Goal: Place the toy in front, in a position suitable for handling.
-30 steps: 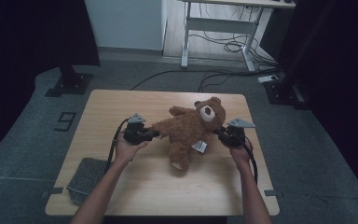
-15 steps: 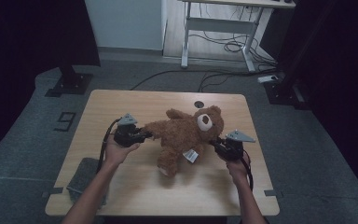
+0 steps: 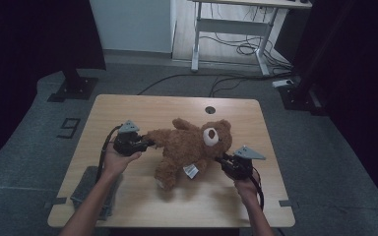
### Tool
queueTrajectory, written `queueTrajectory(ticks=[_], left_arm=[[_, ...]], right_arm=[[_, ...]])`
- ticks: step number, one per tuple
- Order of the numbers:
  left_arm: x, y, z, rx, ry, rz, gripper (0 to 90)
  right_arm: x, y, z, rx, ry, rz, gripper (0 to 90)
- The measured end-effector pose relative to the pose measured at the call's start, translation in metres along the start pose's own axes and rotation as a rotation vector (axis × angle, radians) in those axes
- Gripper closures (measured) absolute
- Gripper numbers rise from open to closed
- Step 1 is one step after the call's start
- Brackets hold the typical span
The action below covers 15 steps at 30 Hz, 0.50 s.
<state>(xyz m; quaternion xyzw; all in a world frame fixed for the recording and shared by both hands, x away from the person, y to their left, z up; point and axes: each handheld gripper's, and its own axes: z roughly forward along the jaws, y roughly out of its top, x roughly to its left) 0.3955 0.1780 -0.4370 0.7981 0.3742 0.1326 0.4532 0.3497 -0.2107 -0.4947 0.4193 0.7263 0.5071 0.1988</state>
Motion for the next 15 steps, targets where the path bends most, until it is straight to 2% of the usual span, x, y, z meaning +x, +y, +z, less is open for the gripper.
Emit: queueTrajectory(ticks=[3,7,9,15], left_arm=[[0.004,-0.001,0.007,0.02,0.006,-0.007,70.7],[0.01,-0.004,0.02,0.071,0.029,-0.013,70.5],[0.012,-0.006,0.024,0.071,0.03,-0.024,70.5],[0.017,-0.007,0.034,0.066,0.037,-0.049,68.7]], right_arm=[[0.008,-0.008,0.0,0.017,0.002,0.014,74.1],[0.02,-0.024,0.006,0.072,0.001,0.015,74.1],[0.023,-0.03,0.01,0.088,0.005,0.01,74.1],[0.022,-0.037,0.013,0.104,0.02,0.04,73.7]])
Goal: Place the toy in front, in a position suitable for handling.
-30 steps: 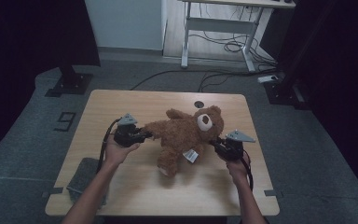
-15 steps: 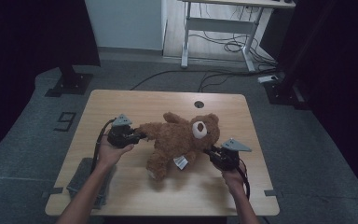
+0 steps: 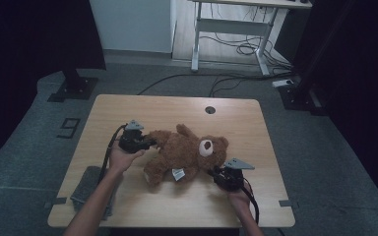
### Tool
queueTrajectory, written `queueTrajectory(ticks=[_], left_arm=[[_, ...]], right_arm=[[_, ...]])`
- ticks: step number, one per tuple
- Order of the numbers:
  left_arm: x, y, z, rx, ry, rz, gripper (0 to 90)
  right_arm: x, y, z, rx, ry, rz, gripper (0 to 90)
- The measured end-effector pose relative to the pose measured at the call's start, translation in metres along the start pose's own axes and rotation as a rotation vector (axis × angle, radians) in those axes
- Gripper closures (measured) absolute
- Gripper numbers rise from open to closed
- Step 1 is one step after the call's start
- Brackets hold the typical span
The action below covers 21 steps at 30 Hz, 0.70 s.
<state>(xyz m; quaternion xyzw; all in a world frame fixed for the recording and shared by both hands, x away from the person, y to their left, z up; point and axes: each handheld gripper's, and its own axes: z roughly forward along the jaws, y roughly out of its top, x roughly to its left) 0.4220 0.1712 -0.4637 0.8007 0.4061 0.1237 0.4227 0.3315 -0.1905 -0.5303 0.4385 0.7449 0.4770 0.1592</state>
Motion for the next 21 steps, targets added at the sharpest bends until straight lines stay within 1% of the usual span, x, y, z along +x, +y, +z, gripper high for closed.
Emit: queueTrajectory(ticks=[1,3,5,6,7,8,10,13,15,16,17,18,20,21], left_arm=[[0.001,0.0,0.002,0.004,-0.006,-0.007,67.5],[0.003,-0.001,0.003,0.012,-0.022,-0.036,62.8],[0.004,0.0,-0.001,0.005,-0.015,-0.06,55.5],[0.004,0.001,-0.006,-0.005,-0.013,-0.076,53.0],[0.003,0.002,-0.012,-0.019,0.001,-0.085,48.3],[0.003,0.003,-0.018,-0.033,0.019,-0.088,45.8],[0.003,0.003,-0.03,-0.055,0.051,-0.1,42.6],[0.003,-0.002,-0.05,-0.074,0.07,-0.118,37.4],[0.001,-0.008,-0.058,-0.07,0.079,-0.114,36.4],[-0.001,-0.014,-0.063,-0.062,0.091,-0.106,36.0],[-0.001,-0.016,-0.065,-0.059,0.095,-0.103,35.5],[-0.003,-0.022,-0.068,-0.055,0.107,-0.095,35.1],[-0.005,-0.031,-0.074,-0.054,0.13,-0.082,34.7],[-0.005,-0.036,-0.076,-0.052,0.133,-0.082,34.5]], right_arm=[[-0.001,-0.001,0.0,-0.001,-0.004,0.002,73.4],[-0.004,-0.003,0.002,0.005,-0.013,0.023,72.7],[-0.009,-0.006,0.002,-0.002,-0.005,0.047,71.7],[-0.01,-0.006,0.002,-0.005,-0.006,0.05,71.3],[-0.01,-0.006,0.002,-0.004,-0.011,0.052,70.8],[-0.01,-0.007,0.002,-0.002,-0.014,0.058,70.7],[-0.011,-0.008,0.002,0.009,-0.019,0.065,70.3],[-0.01,-0.012,0.003,0.016,-0.025,0.076,68.3],[-0.01,-0.013,0.002,0.012,-0.026,0.084,67.9],[-0.01,-0.013,0.002,0.013,-0.029,0.087,67.8],[-0.009,-0.013,0.002,0.015,-0.032,0.09,67.4],[-0.009,-0.014,0.002,0.014,-0.032,0.091,67.2],[-0.009,-0.014,0.002,0.013,-0.035,0.084,66.5],[-0.01,-0.014,0.002,0.011,-0.037,0.08,66.3]])
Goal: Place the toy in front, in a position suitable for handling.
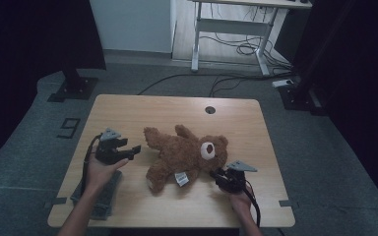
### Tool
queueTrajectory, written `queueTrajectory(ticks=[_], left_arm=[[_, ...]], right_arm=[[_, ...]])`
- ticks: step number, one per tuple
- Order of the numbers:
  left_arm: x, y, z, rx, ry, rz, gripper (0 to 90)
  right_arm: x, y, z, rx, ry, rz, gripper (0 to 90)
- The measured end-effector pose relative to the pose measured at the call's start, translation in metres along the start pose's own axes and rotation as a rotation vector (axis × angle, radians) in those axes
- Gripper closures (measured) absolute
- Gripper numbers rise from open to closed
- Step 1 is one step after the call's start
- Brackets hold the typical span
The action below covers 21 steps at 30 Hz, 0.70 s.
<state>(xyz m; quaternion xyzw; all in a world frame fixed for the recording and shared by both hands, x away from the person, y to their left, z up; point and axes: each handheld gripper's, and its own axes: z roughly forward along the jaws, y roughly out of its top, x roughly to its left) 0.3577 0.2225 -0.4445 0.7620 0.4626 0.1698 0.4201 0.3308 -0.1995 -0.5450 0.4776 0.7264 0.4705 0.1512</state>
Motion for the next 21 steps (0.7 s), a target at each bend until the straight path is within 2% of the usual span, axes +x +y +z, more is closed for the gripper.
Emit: queueTrajectory(ticks=[2,3,5,8,11,15,19,21], left_arm=[[0.0,-0.007,-0.003,0.017,-0.006,0.008,31.8],[-0.002,-0.013,-0.006,0.014,0.004,0.024,30.5],[-0.004,-0.024,-0.013,-0.009,-0.001,0.045,27.8],[-0.006,-0.036,-0.022,-0.026,0.003,0.054,26.2],[-0.005,-0.051,-0.034,-0.039,0.051,0.051,26.7],[-0.002,-0.068,-0.045,-0.009,0.136,0.061,26.5],[0.004,-0.084,-0.048,-0.001,0.167,0.03,25.9],[0.007,-0.089,-0.046,0.034,0.159,0.026,24.9]], right_arm=[[-0.001,0.0,0.0,-0.004,-0.005,-0.017,65.6],[-0.001,-0.001,0.0,-0.005,-0.005,-0.019,65.4],[-0.002,-0.002,0.0,-0.008,-0.003,-0.013,64.5],[-0.003,-0.003,-0.001,-0.013,0.002,-0.009,63.4],[-0.004,-0.002,-0.002,-0.012,0.003,-0.008,63.2],[-0.005,-0.002,-0.002,-0.02,0.009,-0.003,62.8],[-0.006,-0.002,-0.002,-0.019,0.008,-0.008,62.8],[-0.007,-0.002,-0.002,-0.019,0.006,-0.003,62.8]])
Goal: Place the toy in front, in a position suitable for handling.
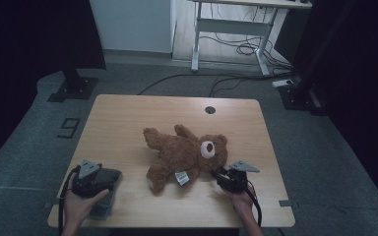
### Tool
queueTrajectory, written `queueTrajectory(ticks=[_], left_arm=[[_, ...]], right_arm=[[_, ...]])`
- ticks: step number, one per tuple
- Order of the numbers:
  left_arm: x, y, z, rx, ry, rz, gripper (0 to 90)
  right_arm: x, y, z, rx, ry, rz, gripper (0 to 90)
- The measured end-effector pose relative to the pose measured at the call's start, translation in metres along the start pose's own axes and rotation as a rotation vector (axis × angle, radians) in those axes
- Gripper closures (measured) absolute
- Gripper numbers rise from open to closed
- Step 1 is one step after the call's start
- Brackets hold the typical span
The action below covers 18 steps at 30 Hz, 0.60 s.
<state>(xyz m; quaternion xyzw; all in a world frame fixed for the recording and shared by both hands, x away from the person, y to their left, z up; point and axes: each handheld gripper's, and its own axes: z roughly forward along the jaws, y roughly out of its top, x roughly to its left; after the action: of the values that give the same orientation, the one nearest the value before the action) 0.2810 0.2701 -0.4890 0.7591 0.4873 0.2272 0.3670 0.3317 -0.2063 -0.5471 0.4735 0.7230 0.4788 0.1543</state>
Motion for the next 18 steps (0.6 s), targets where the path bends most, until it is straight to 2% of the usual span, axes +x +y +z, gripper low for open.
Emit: queueTrajectory(ticks=[3,6,8,11,14,15,18], left_arm=[[0.001,-0.008,-0.001,0.016,0.026,0.009,23.6],[0.004,-0.017,-0.002,0.028,0.033,-0.015,23.9],[0.004,-0.024,0.0,0.049,0.047,-0.013,23.3],[0.003,-0.033,0.007,0.093,0.053,0.0,21.7],[0.005,-0.04,0.015,0.121,0.068,-0.006,21.6],[0.006,-0.042,0.016,0.123,0.069,-0.012,21.4],[0.014,-0.047,0.02,0.119,0.036,-0.05,22.8]], right_arm=[[-0.001,0.0,0.001,-0.003,-0.002,0.001,62.8],[-0.001,0.0,0.001,-0.004,0.0,0.001,62.8],[-0.001,0.0,0.001,-0.003,-0.001,0.002,62.8],[0.0,0.0,0.001,0.001,-0.004,-0.002,62.8],[0.0,0.0,0.0,0.0,-0.005,-0.008,62.8],[0.0,0.0,0.0,0.001,-0.005,-0.007,62.8],[0.0,0.0,0.0,0.002,-0.007,-0.009,62.8]])
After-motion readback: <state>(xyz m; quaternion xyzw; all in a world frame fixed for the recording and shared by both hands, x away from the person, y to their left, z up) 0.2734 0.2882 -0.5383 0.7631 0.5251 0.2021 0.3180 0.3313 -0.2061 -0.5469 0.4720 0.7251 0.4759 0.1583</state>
